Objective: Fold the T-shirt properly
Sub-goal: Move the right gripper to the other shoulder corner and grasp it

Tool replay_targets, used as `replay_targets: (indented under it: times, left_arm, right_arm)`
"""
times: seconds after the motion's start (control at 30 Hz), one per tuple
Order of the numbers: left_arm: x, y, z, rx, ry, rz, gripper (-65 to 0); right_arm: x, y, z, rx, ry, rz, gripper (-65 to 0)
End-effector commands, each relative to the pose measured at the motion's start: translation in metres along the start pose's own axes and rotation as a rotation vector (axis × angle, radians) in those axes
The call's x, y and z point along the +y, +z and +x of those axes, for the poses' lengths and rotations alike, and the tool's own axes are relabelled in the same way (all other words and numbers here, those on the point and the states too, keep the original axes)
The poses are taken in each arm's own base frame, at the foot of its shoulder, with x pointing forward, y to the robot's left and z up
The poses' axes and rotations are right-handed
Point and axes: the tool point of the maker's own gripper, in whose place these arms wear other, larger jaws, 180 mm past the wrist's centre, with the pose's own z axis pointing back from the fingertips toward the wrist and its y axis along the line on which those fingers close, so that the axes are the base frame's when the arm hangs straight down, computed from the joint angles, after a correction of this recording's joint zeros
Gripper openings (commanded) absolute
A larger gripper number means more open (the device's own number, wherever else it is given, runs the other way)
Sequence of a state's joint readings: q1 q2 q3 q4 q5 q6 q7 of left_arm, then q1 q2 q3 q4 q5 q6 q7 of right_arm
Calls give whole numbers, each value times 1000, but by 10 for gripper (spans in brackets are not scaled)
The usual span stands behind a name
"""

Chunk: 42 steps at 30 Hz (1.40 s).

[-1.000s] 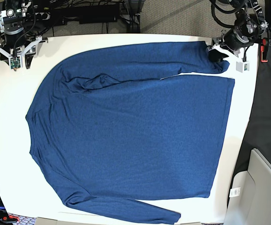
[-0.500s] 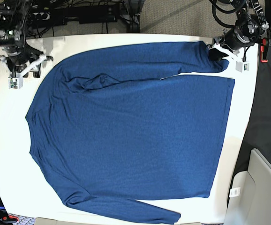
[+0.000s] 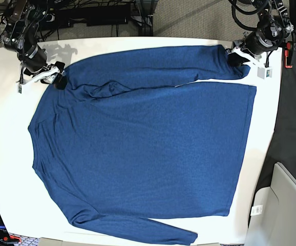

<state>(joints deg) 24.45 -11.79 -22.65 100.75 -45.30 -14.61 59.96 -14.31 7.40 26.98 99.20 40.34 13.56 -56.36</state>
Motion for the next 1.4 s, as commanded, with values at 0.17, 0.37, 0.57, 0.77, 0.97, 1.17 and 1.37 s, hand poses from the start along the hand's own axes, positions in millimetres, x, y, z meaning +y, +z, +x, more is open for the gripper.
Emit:
replay_targets:
  times: [0.17, 0.37, 0.57, 0.77, 0.97, 1.17, 1.37]
  left_arm:
    - [9, 3, -8, 40, -9, 39, -650]
    - [9, 3, -7, 40, -9, 39, -650]
    - [13, 6, -7, 46, -21, 48, -650]
    - [14, 19, -20, 69, -54, 65, -650]
    - [10, 36, -33, 85, -90, 76, -650]
    - [2, 39, -12, 0, -118, 65, -650]
    - [-14, 33, 37, -117, -158, 30, -650]
  right_arm:
    - [-3, -8, -17, 59, -43, -22, -479]
    - [-24, -2, -4, 13, -99, -65, -605]
    - [-35, 15, -9, 30, 75, -23, -645]
    - [-49, 36, -34, 103, 142, -23, -645]
    - [-45, 61, -36, 104, 204, -4, -645]
    - [-33, 60, -17, 44, 222, 18, -645]
    - [-22, 50, 16, -35, 239, 36, -645]
